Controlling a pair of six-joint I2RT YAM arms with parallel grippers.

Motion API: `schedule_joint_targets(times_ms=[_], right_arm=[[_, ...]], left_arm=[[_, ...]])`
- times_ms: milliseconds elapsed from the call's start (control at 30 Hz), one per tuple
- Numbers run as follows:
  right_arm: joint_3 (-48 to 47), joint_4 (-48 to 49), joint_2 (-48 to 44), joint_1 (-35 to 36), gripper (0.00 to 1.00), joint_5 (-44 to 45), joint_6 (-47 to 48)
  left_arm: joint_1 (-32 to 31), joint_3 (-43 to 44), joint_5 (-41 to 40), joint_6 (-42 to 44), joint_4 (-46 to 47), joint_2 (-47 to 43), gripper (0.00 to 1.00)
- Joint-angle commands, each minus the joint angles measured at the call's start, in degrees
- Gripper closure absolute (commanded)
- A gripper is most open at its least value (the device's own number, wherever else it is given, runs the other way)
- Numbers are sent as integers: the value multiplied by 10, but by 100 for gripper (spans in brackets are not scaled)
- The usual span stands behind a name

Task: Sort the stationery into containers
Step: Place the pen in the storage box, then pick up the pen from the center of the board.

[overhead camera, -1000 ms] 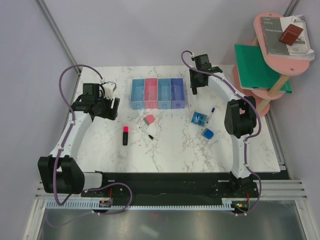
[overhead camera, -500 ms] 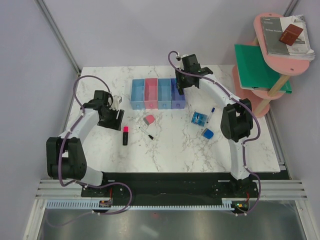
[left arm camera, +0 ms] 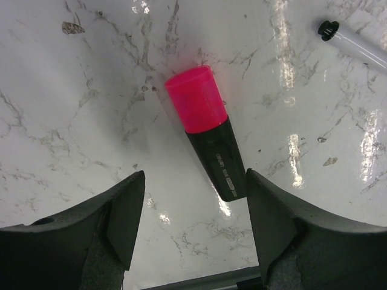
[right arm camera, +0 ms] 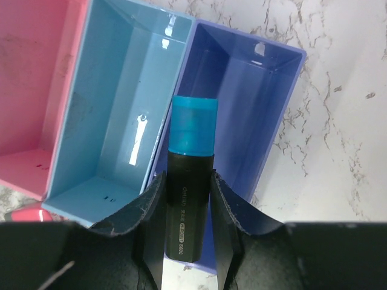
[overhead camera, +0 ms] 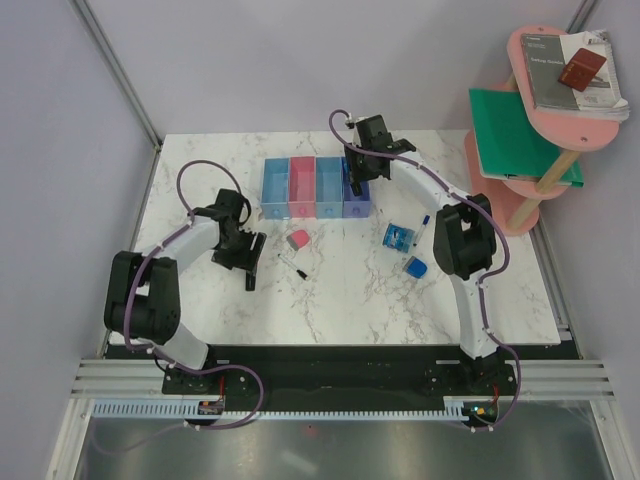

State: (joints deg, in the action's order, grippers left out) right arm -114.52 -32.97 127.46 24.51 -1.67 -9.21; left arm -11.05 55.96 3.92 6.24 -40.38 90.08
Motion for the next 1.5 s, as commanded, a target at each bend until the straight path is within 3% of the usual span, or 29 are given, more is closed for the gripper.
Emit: schedule_joint_targets(times_ms=[0, 233, 500, 667, 767, 900, 1167, 1467], right_arm=[[-35, 16, 30, 0, 97, 2, 1], [-39, 16, 46, 0, 85, 4, 7], [-33, 16, 44, 0, 53, -2, 13], [-29, 12, 34, 0, 45, -3, 17], [-25, 12, 28, 0, 43, -2, 18], [-19, 12, 16, -2, 42, -2, 22], [-3, 10, -27, -20, 40, 7, 35], [24, 7, -83, -95, 36, -31, 49]], left_arm=[[-6, 20, -23, -27, 9, 26, 26], [-8, 36, -23, -31, 12, 62, 26], [-19, 51, -19, -39, 20, 93, 27], [-27, 56, -7, -38, 21, 102, 33], [-29, 56, 2, -36, 21, 106, 41], [-33, 57, 19, -33, 21, 112, 64], [-38, 58, 42, -28, 20, 122, 96], [-39, 76, 98, -25, 9, 60, 98]])
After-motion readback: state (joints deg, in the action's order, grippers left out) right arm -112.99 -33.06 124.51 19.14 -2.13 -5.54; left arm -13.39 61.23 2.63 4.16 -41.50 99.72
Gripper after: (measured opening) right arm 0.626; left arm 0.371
